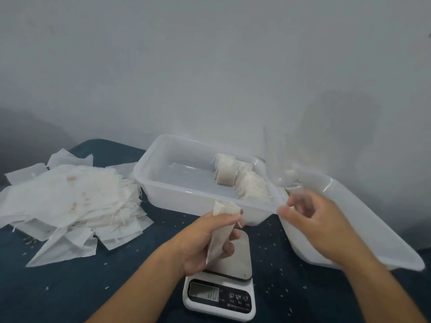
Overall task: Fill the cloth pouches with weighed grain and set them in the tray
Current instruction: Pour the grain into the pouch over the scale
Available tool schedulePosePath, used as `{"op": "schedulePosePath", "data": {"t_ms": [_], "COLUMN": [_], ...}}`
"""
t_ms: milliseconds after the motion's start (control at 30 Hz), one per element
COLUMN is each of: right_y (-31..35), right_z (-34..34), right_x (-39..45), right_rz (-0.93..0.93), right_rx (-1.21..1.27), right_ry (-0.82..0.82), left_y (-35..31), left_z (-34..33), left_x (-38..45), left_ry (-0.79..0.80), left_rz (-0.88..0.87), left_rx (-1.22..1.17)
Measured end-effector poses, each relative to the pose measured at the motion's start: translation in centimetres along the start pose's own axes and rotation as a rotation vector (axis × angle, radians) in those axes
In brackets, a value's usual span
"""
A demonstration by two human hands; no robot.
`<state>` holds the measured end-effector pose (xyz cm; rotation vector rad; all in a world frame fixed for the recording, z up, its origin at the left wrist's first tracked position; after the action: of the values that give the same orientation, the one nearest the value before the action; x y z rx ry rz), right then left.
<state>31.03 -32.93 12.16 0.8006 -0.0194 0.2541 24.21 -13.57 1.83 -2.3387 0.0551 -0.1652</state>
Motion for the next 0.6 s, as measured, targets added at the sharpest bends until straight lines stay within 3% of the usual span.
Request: {"op": "schedulePosePath", "data": {"t_ms": [100, 233, 400, 600], "right_y": [1.1, 2.5, 1.5, 0.1], "right_z": [-4.6, -8.7, -10.1, -8.4], "right_x": [-0.2, 0.1, 0.8, 0.3], "right_rz": [0.006, 0.057, 0.081, 0.139], "right_rx": [0.208, 0.298, 0.379, 0.584], "right_ry": [0.298, 0.485, 0.401, 0.199], "left_y": [0.0, 0.0, 0.1, -0.7], "left_z": [-0.3, -0.5, -0.5, 0.2], "left_x": [-0.3, -0.4, -0.3, 0.7], "left_ry": [0.076, 0.131, 0.171, 0.191], "left_rz": [0.037, 0.047, 0.049, -0.197], "left_rx": [-0.057, 0.038, 0.116, 0.586]}}
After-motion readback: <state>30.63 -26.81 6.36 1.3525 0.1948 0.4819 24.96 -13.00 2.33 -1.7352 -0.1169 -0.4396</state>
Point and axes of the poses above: each hand's wrist, its own x-axis towards the middle knuckle, its own z-axis out of the back of the hand, y = z × x, the point moved 6 cm from there along x, towards the middle knuckle, and after that the axes turned 15 degrees about -z, right-handed, at the moved point
